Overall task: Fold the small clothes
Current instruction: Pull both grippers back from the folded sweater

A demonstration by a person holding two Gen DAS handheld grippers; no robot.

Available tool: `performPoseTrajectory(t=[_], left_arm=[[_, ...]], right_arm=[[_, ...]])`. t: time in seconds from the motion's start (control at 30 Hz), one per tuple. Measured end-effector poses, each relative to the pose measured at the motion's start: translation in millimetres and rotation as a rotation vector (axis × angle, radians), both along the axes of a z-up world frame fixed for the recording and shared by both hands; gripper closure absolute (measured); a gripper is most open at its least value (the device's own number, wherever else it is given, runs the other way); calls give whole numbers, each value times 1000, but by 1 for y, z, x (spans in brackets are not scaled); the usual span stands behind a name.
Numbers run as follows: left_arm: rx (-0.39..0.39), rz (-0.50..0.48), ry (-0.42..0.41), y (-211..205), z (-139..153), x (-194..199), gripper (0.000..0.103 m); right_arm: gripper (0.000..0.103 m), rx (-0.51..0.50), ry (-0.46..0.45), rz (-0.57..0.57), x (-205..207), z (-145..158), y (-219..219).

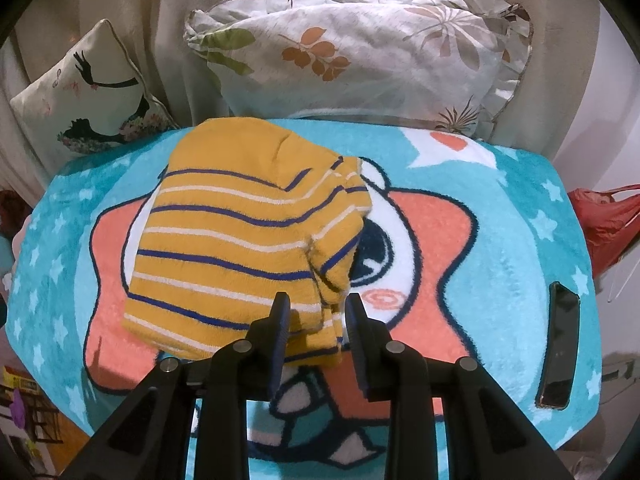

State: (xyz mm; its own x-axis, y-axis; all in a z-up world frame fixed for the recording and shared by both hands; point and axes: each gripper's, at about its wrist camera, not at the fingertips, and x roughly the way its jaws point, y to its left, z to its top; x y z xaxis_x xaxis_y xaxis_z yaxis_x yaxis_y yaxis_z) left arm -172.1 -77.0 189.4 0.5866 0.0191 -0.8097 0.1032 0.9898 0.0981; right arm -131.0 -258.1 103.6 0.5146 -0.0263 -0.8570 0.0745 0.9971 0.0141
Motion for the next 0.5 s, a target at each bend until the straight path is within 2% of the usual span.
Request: performPoseTrajectory(t=[0.5], left_arm=[[25, 14, -16, 4, -2, -6, 24]], right_arm=[[72, -5, 6, 3, -5, -2, 4]])
